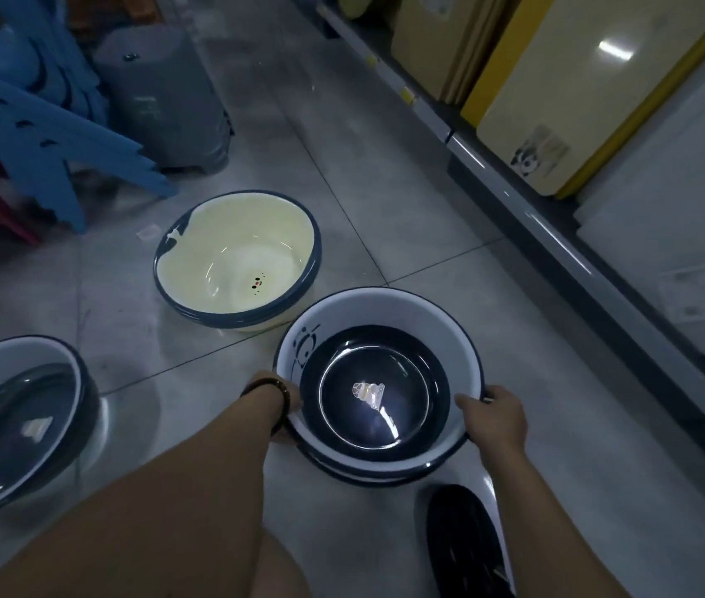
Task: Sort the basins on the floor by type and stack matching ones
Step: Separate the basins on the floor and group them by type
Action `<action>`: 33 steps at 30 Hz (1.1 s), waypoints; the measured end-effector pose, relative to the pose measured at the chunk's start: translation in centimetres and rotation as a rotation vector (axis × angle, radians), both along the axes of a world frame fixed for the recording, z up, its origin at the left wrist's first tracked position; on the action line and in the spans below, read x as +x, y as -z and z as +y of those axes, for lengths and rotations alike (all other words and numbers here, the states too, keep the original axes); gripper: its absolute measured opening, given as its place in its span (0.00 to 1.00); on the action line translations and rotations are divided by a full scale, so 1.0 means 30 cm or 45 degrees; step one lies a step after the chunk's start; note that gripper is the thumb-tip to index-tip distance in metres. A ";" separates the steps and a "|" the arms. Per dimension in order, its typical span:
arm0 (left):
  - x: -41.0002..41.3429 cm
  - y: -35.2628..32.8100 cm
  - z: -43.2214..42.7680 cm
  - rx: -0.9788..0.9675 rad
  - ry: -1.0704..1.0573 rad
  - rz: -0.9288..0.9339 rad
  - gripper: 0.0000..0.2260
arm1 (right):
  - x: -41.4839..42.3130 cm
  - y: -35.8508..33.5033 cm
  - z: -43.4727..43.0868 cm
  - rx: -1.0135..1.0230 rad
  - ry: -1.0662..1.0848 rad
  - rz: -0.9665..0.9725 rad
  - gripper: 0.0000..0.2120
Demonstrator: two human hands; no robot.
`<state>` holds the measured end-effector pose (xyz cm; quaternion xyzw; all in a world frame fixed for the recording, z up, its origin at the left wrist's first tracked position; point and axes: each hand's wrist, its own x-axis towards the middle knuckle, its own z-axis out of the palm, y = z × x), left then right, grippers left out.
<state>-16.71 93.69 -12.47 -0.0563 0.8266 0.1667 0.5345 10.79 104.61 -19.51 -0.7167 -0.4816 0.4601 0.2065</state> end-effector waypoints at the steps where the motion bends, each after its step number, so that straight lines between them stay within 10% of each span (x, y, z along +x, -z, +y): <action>1: -0.003 0.013 0.011 -0.012 0.052 0.018 0.09 | 0.002 0.009 -0.005 -0.006 -0.022 -0.022 0.08; 17: 0.039 0.009 0.058 -0.075 0.164 -0.106 0.29 | 0.013 0.082 -0.014 0.003 0.037 -0.061 0.16; 25: 0.030 -0.157 0.024 -0.063 0.613 0.114 0.26 | -0.192 -0.043 -0.095 0.113 -0.213 -0.571 0.25; 33: -0.268 -0.374 -0.269 0.018 0.905 0.449 0.33 | -0.691 -0.160 -0.325 -0.080 -0.897 0.019 0.23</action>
